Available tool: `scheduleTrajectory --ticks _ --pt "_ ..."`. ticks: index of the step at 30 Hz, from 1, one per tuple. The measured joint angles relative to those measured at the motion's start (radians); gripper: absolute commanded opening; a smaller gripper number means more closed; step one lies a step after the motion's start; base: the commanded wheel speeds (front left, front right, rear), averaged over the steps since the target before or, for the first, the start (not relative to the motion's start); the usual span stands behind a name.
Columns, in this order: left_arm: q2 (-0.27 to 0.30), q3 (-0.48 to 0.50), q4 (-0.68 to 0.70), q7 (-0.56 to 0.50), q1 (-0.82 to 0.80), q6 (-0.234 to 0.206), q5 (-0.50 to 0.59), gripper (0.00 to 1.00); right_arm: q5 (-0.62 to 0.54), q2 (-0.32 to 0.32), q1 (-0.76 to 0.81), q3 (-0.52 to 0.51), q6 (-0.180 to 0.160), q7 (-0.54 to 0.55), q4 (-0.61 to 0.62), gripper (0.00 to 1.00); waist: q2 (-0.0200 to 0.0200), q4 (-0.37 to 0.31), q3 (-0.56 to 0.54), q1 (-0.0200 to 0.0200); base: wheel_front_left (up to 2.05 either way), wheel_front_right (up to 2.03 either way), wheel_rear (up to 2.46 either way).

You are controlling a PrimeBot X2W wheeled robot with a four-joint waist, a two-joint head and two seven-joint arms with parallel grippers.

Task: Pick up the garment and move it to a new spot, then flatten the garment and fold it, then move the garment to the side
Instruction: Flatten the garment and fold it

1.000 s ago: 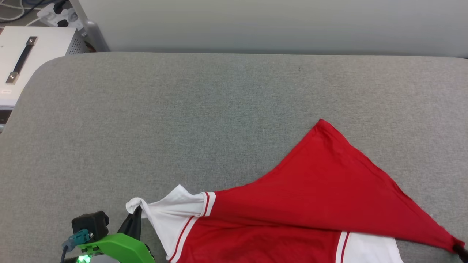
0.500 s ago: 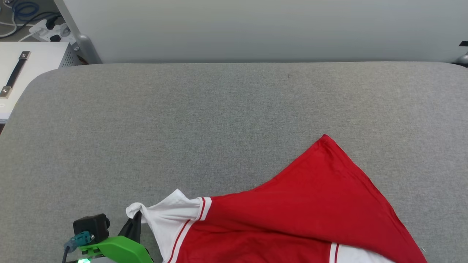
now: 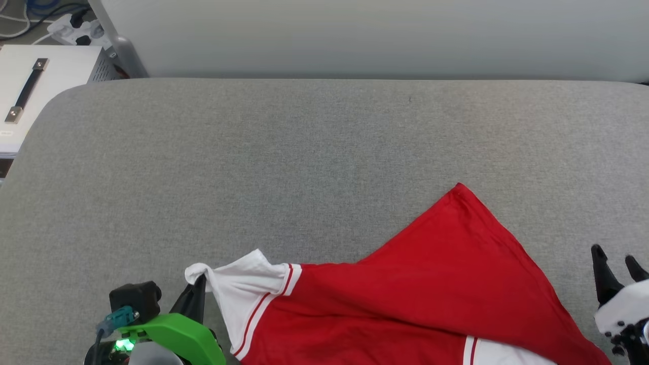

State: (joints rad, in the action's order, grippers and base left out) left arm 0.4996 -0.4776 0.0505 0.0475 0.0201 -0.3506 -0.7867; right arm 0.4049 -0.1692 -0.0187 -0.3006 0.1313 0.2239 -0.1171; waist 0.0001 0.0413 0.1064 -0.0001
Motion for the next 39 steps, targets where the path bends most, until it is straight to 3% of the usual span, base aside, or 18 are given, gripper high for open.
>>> scheduleTrajectory --ticks 5,16,27,33,34,36,39 --pt "-0.010 -0.019 0.007 -0.006 -0.050 0.004 0.014 0.00 0.011 -0.075 -0.133 0.102 0.000 0.020 -0.092 1.00 0.0000 0.021 0.029 0.0000 0.00 0.00 0.00" --pt "-0.047 -0.058 -0.009 -0.005 -0.111 0.026 0.032 0.00 0.176 -0.286 -0.401 0.466 0.000 0.365 -0.179 1.00 0.0000 0.088 0.083 0.0001 0.00 0.00 0.00" --pt "-0.086 -0.077 -0.033 0.006 -0.176 0.052 0.045 0.00 0.265 -0.370 -0.577 0.739 0.000 0.484 -0.280 1.00 0.0000 0.145 0.164 0.0001 0.00 0.00 0.00" --pt "-0.094 -0.080 -0.046 0.018 -0.184 0.056 0.048 0.00 0.349 -0.401 -0.613 0.823 0.000 0.536 -0.340 1.00 0.0000 0.169 0.196 0.0001 0.00 0.00 0.00" --pt "-0.095 -0.080 -0.047 0.022 -0.185 0.056 0.047 0.00 0.363 -0.403 -0.619 0.830 0.000 0.542 -0.344 0.41 0.0000 0.171 0.199 0.0001 0.00 0.00 0.00" --pt "-0.095 -0.080 -0.052 0.023 -0.186 0.057 0.047 0.00 0.388 -0.407 -0.629 0.850 0.000 0.557 -0.354 0.00 0.0000 0.174 0.205 0.0001 0.00 0.00 0.00" --pt "-0.096 -0.080 -0.059 0.023 -0.186 0.057 0.047 0.00 0.412 -0.415 -0.645 0.868 -0.001 0.559 -0.367 0.00 0.0000 0.173 0.204 0.0001 0.00 0.00 0.00"
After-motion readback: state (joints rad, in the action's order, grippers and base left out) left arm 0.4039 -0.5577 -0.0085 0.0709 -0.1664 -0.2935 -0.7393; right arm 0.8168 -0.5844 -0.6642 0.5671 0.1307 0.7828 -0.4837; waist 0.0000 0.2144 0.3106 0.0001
